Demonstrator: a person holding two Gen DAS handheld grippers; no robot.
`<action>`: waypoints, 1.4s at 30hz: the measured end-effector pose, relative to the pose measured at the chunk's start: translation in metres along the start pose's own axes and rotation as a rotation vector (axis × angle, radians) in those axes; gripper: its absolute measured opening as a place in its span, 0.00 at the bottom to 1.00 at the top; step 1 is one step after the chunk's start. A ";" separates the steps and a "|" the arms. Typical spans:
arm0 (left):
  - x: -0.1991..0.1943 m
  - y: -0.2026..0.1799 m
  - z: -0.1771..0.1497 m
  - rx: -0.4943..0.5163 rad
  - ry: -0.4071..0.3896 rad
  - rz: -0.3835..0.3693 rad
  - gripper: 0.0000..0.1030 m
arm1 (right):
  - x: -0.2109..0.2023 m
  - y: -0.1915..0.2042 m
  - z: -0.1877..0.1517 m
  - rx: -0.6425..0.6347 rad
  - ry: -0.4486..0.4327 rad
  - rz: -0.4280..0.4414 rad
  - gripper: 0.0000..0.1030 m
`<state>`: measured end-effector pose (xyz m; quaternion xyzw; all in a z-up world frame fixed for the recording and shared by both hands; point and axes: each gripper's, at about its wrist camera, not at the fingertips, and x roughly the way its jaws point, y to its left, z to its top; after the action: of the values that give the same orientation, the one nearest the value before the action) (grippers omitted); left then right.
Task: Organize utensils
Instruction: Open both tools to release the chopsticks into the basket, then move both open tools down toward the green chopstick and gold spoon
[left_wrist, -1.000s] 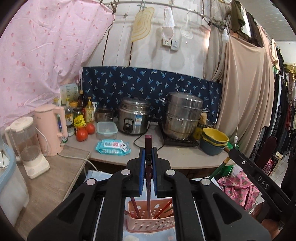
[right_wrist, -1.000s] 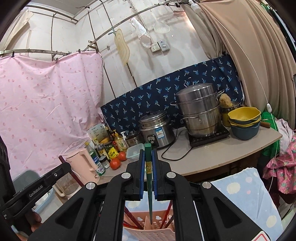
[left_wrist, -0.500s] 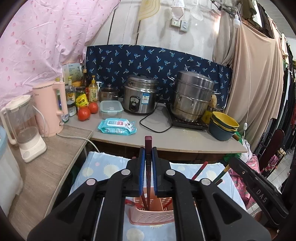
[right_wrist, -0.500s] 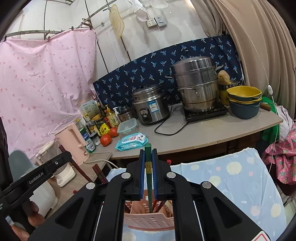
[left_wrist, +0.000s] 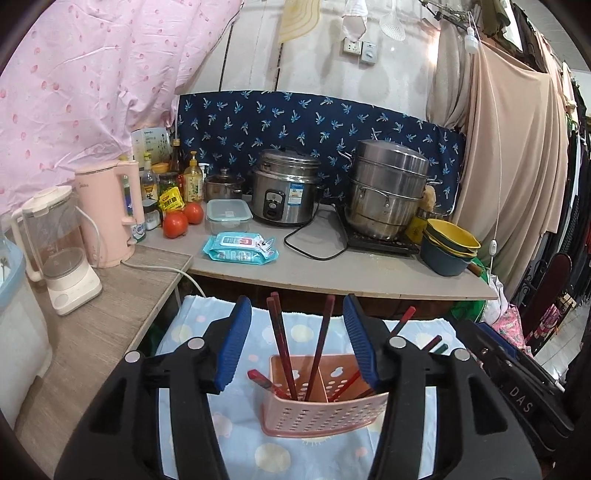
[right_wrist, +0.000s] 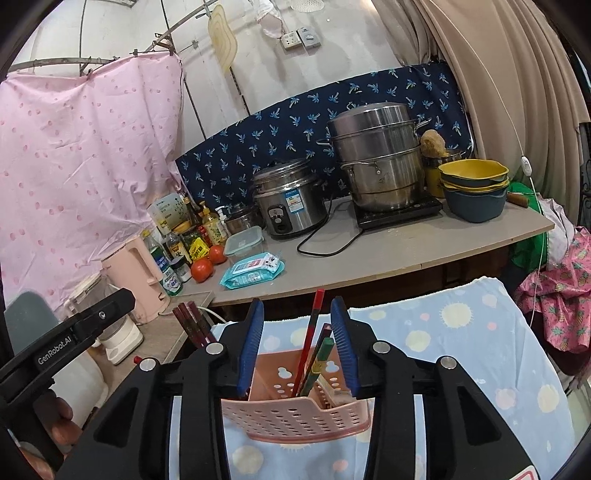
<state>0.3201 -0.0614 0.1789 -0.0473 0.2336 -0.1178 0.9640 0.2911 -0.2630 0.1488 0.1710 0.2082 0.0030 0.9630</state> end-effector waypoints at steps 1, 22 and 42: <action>-0.001 0.000 -0.001 0.000 0.003 0.000 0.48 | -0.003 0.000 0.000 0.002 -0.002 0.001 0.38; -0.052 0.012 -0.093 0.004 0.163 0.050 0.51 | -0.080 0.003 -0.089 -0.061 0.120 -0.003 0.39; -0.085 0.036 -0.253 -0.011 0.441 0.121 0.51 | -0.130 0.003 -0.260 -0.175 0.447 -0.027 0.39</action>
<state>0.1369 -0.0140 -0.0134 -0.0114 0.4417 -0.0661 0.8947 0.0681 -0.1851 -0.0201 0.0793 0.4175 0.0458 0.9040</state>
